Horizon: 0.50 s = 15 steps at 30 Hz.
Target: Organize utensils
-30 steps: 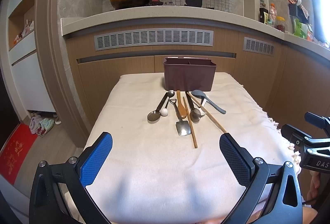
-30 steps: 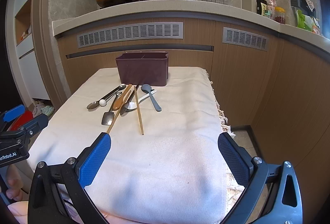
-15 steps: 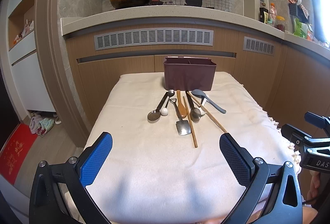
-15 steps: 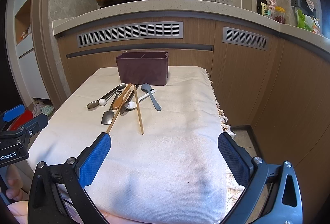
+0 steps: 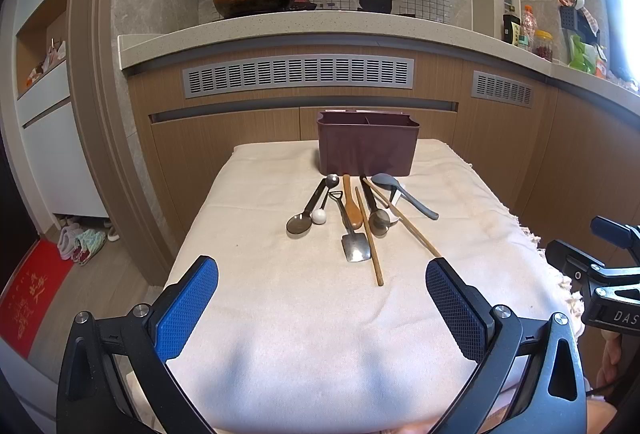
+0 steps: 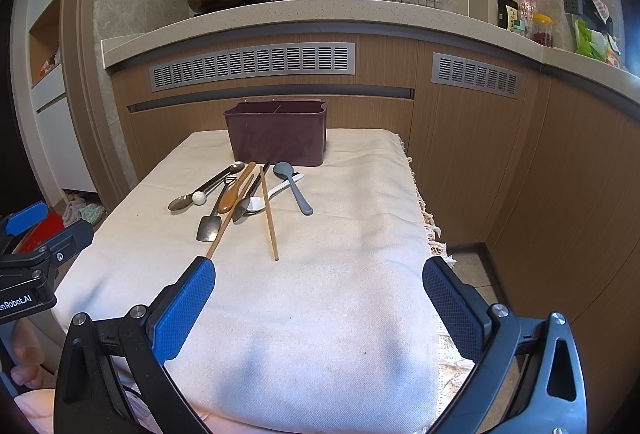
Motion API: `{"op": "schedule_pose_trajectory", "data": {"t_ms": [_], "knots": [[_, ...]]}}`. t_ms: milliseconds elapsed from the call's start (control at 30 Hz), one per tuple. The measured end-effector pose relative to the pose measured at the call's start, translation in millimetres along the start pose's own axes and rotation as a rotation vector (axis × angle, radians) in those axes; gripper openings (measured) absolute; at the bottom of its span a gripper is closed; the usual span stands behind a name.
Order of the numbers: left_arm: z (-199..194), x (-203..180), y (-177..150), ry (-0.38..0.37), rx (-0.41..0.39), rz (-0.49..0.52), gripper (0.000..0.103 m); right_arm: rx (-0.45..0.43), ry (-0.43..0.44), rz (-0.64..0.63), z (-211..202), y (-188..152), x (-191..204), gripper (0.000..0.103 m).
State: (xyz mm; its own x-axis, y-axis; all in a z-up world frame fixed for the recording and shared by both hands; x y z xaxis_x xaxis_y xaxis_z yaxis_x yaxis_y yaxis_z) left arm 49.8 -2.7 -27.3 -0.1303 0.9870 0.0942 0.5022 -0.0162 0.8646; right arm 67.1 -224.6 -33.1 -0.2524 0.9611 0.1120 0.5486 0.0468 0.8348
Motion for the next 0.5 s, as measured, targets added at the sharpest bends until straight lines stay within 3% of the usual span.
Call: {"op": "schedule_pose_trajectory", "data": {"t_ms": [333,500], "knots": [[2,-1,0,-0.008,0.005,0.011,0.103,-0.004,0.002,-0.012,0,1,0,0.103],[14,-9,5,-0.053,0.025,0.038,0.103,-0.024,-0.003,-0.047,4,10,3,0.103]]}}
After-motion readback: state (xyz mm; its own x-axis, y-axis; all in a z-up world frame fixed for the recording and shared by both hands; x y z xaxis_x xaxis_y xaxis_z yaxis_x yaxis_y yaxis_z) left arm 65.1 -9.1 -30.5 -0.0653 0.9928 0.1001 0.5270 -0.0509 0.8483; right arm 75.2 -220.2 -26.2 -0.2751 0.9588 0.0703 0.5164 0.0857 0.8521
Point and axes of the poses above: each gripper's, at about its wrist camera, not at the fingertips, and z roughly the way its jaws point, x to its left, y to its top, the point moved 5 cm from there along z, roughly the way its jaws point, and after that the axes turned 11 degrees about y, right-handed, at the moved point
